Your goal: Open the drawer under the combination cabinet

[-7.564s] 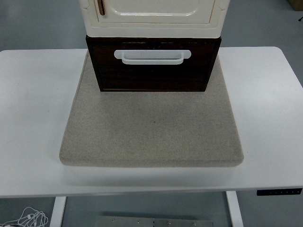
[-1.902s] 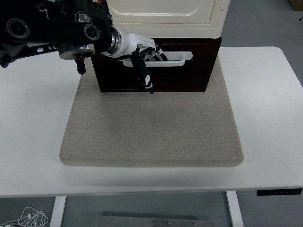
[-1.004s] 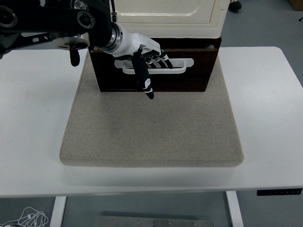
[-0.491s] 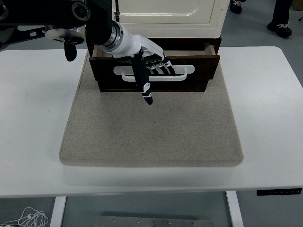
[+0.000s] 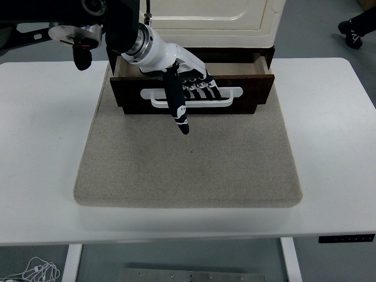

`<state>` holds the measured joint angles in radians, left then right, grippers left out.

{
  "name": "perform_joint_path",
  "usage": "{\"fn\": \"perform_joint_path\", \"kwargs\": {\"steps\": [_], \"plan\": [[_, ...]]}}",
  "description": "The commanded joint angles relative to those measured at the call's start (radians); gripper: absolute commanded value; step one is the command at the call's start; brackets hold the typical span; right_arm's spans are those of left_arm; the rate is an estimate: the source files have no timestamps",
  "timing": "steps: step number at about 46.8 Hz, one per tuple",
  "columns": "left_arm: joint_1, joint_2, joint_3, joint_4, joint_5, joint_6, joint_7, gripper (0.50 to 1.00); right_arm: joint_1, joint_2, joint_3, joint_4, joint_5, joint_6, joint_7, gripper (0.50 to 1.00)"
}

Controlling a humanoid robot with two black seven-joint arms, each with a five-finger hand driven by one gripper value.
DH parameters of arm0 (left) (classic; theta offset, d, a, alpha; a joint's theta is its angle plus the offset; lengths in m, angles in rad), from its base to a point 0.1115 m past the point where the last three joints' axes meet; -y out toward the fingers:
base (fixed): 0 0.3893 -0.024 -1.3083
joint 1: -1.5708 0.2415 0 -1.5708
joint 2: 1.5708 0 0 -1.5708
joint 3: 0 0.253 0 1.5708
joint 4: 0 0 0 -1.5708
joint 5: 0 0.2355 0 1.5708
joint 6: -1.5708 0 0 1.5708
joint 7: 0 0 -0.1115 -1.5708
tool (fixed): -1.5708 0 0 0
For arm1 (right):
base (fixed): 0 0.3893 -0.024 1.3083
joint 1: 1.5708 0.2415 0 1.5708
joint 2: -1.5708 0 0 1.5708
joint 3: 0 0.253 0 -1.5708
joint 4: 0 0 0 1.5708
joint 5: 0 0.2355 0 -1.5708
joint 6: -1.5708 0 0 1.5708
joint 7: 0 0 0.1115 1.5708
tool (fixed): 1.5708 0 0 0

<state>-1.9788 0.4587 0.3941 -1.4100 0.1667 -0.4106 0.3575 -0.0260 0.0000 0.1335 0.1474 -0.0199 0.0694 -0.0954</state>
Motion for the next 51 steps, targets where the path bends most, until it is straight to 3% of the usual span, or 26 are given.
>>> {"fn": "perform_joint_path", "kwargs": {"steps": [1, 24, 31, 38, 51], "plan": [[0.000, 0.000, -0.003, -0.001, -0.003, -0.010, 0.000, 1.000, 0.000, 0.000, 0.000, 0.000, 0.000, 0.000, 0.000, 0.926], [-0.012, 0.021, -0.067, -0.023, -0.007, -0.077, 0.000, 1.000, 0.000, 0.000, 0.000, 0.000, 0.000, 0.000, -0.001, 0.926], [-0.012, 0.041, -0.141, -0.026, -0.019, -0.146, -0.002, 1.000, 0.000, 0.000, 0.000, 0.000, 0.000, 0.000, 0.000, 0.926], [-0.012, 0.057, -0.244, -0.018, -0.088, -0.162, -0.011, 1.000, 0.000, 0.000, 0.000, 0.000, 0.000, 0.000, 0.000, 0.926], [0.012, 0.075, -0.466, 0.052, -0.113, -0.145, -0.201, 1.000, 0.000, 0.000, 0.000, 0.000, 0.000, 0.000, 0.000, 0.928]]}}
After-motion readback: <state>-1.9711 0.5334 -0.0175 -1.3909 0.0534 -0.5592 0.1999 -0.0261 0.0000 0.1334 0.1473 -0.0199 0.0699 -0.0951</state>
